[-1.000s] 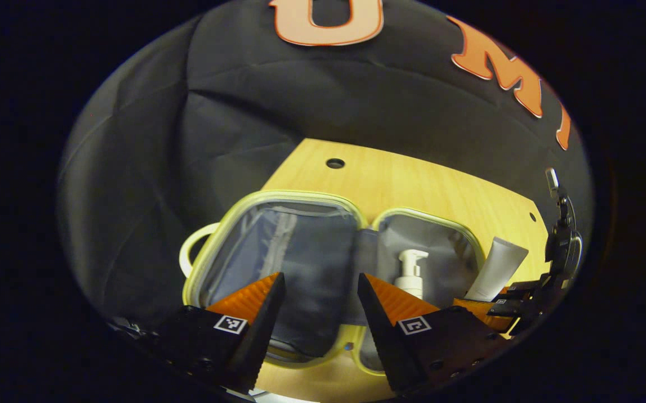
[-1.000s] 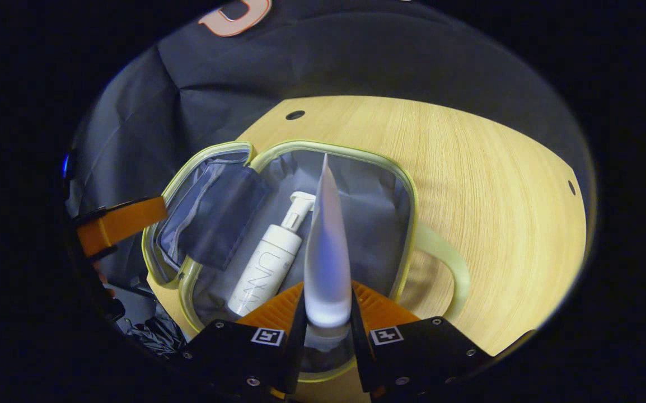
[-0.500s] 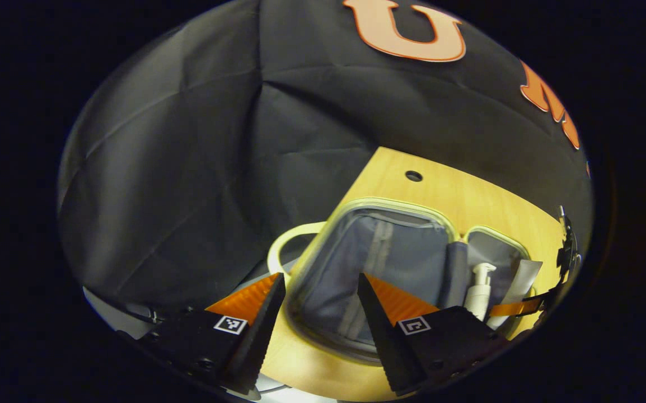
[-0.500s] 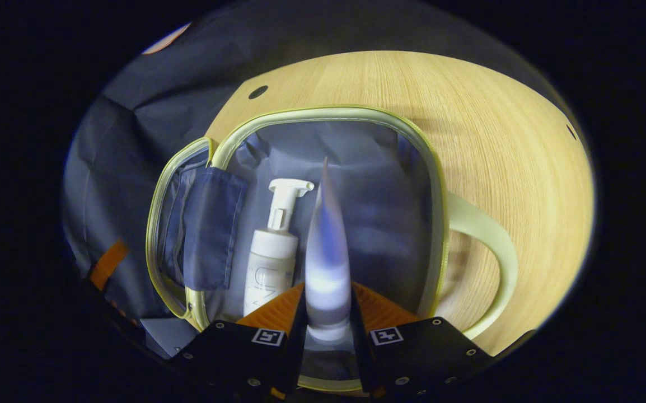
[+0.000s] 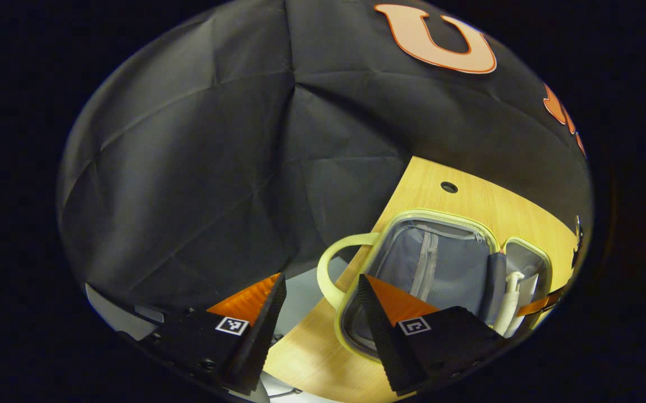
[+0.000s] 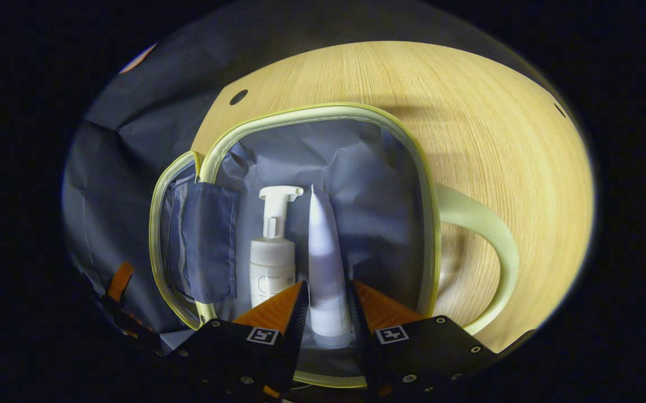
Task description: First open the suitcase, pack the skin care products into it, and then close the suitcase.
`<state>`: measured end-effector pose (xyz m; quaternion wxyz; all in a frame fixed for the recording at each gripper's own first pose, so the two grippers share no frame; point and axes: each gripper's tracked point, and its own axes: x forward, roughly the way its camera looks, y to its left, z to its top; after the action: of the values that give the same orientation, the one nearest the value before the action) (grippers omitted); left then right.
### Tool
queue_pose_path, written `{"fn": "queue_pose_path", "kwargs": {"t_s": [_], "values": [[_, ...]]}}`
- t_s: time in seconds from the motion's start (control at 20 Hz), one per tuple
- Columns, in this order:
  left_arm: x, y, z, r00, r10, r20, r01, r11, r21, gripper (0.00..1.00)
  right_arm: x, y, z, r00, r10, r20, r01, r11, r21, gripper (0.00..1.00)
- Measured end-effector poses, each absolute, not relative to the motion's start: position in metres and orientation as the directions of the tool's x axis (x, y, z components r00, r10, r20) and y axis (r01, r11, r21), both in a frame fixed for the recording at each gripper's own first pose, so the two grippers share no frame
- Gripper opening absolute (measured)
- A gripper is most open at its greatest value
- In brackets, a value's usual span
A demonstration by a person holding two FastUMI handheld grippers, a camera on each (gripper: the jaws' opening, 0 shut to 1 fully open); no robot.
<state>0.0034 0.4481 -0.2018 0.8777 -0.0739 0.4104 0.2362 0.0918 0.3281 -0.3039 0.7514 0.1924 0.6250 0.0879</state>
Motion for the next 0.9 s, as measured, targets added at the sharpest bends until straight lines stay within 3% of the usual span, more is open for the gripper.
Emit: {"fn": "queue_pose_path", "kwargs": {"t_s": [0.15,0.2,0.25,0.3,0.4,0.6,0.75,0.9], "values": [[0.008,0.457,-0.209,0.558,0.333,-0.761,-0.506,0.862,0.006,0.82,0.088,0.329,-0.290,0.228,0.409,-0.884,0.103,0.892,0.439,0.60],[0.011,0.461,-0.211,0.564,0.317,-0.762,-0.519,0.854,-0.028,0.82,0.086,0.326,-0.285,0.241,0.414,-0.878,0.110,0.887,0.448,0.58],[0.015,0.467,-0.214,0.569,0.302,-0.765,-0.531,0.845,-0.061,0.82,0.085,0.324,-0.281,0.257,0.415,-0.873,0.114,0.884,0.454,0.69],[0.018,0.473,-0.221,0.568,0.290,-0.770,-0.549,0.831,-0.092,0.82,0.083,0.321,-0.275,0.276,0.416,-0.866,0.117,0.880,0.460,0.65],[0.019,0.471,-0.238,0.561,0.214,-0.800,-0.575,0.796,-0.190,0.83,0.077,0.316,-0.269,0.295,0.420,-0.858,0.119,0.875,0.469,0.78],[0.020,0.484,-0.263,0.548,0.112,-0.829,-0.589,0.756,-0.287,0.86,0.073,0.306,-0.253,0.358,0.418,-0.835,0.118,0.867,0.484,0.82],[0.032,0.476,-0.289,0.540,0.029,-0.841,-0.598,0.716,-0.359,0.86,0.071,0.293,-0.240,0.392,0.412,-0.822,0.113,0.866,0.488,0.92],[0.034,0.477,-0.308,0.515,-0.027,-0.857,-0.612,0.688,-0.389,0.87,0.077,0.279,-0.221,0.474,0.392,-0.788,0.114,0.860,0.496,0.95]]}}
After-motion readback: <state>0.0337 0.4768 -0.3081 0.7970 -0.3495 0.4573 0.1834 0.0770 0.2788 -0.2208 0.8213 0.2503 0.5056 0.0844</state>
